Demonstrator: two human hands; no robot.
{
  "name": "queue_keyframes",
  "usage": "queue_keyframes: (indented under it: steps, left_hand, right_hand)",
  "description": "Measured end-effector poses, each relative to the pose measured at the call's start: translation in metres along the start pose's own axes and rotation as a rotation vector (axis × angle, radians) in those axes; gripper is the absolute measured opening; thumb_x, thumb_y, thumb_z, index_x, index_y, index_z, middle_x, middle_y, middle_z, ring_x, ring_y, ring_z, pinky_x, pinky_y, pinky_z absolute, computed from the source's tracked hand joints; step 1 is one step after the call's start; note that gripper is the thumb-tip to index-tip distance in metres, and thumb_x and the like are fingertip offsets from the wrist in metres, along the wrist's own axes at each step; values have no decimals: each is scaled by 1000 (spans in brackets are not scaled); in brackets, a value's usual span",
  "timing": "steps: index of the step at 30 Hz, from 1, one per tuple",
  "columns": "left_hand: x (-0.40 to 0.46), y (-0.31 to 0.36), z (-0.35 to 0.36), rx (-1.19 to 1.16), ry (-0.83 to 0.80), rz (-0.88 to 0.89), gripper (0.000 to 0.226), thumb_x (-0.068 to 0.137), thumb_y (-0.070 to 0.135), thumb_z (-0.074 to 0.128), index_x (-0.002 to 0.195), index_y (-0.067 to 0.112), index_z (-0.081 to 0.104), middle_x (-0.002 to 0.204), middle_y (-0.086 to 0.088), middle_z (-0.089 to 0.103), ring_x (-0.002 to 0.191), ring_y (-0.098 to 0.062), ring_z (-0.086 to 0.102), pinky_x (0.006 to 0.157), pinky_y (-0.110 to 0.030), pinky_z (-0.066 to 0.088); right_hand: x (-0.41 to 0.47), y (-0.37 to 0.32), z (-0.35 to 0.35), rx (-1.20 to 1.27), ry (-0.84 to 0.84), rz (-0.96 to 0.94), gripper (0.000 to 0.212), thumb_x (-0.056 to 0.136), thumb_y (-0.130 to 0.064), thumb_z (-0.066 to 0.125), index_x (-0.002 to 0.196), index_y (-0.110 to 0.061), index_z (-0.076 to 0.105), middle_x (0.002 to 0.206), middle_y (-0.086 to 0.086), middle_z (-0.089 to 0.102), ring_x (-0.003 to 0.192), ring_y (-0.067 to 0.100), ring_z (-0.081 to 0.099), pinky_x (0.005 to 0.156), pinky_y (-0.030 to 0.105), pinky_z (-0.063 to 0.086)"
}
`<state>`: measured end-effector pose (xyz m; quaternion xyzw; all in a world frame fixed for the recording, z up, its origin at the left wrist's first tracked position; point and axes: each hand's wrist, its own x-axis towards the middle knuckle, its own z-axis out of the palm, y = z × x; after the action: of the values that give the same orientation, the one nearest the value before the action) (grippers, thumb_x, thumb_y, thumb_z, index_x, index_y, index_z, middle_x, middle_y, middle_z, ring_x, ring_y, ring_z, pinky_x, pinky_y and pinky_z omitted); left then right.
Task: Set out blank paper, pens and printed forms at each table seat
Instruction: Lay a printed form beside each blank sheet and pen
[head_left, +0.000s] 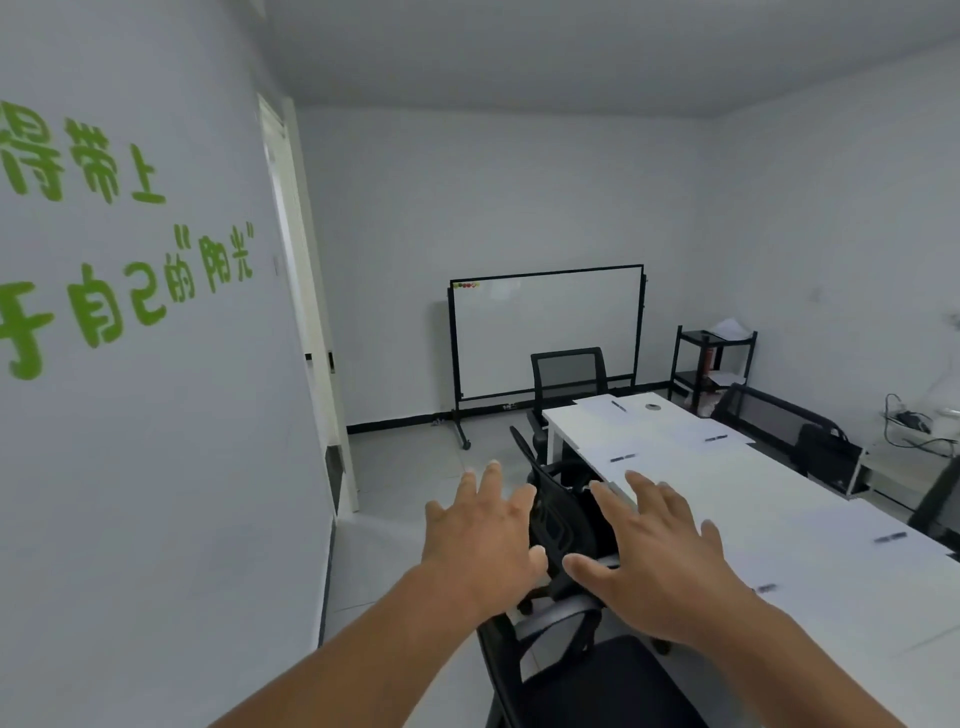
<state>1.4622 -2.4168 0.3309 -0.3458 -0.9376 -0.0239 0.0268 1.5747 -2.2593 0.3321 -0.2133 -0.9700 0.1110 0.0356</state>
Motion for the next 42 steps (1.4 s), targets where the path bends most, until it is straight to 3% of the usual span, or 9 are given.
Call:
queue_keyframes:
  steps: [6, 28, 37, 42]
  left_hand:
    - [53, -69, -25, 4, 15, -1, 74, 104, 54, 55, 168, 35, 24, 182, -7, 6, 168, -36, 9, 124, -69, 32]
    - [303, -194, -90, 100, 140, -125, 71, 105, 53, 54, 167, 32, 26, 181, -10, 8, 167, -35, 12, 124, -67, 31]
    - [399, -237, -77, 96, 122, -59, 74, 105, 55, 55, 168, 35, 23, 182, -8, 6, 168, -35, 10, 126, -68, 30]
    - [461, -298, -58, 82, 110, -18, 72, 105, 56, 54, 167, 34, 25, 182, -7, 7, 168, -34, 12, 125, -67, 32]
  right_hand:
    - [57, -54, -16, -13, 17, 17, 96, 97, -81, 47, 171, -40, 1, 181, -1, -8, 168, 33, -10, 130, 67, 11]
    - [368, -105, -53, 72, 149, -113, 96, 94, -81, 51, 170, -43, 6, 181, 1, -1, 168, 32, -5, 130, 67, 18]
    - [465, -129, -38, 56, 150, -66, 97, 94, -81, 52, 170, -42, 7, 181, 3, -1, 168, 33, -5, 129, 70, 16]
    - [532, -161, -14, 23, 143, -16, 96, 94, -80, 53, 170, -41, 7, 182, 3, -2, 168, 35, -6, 129, 71, 14]
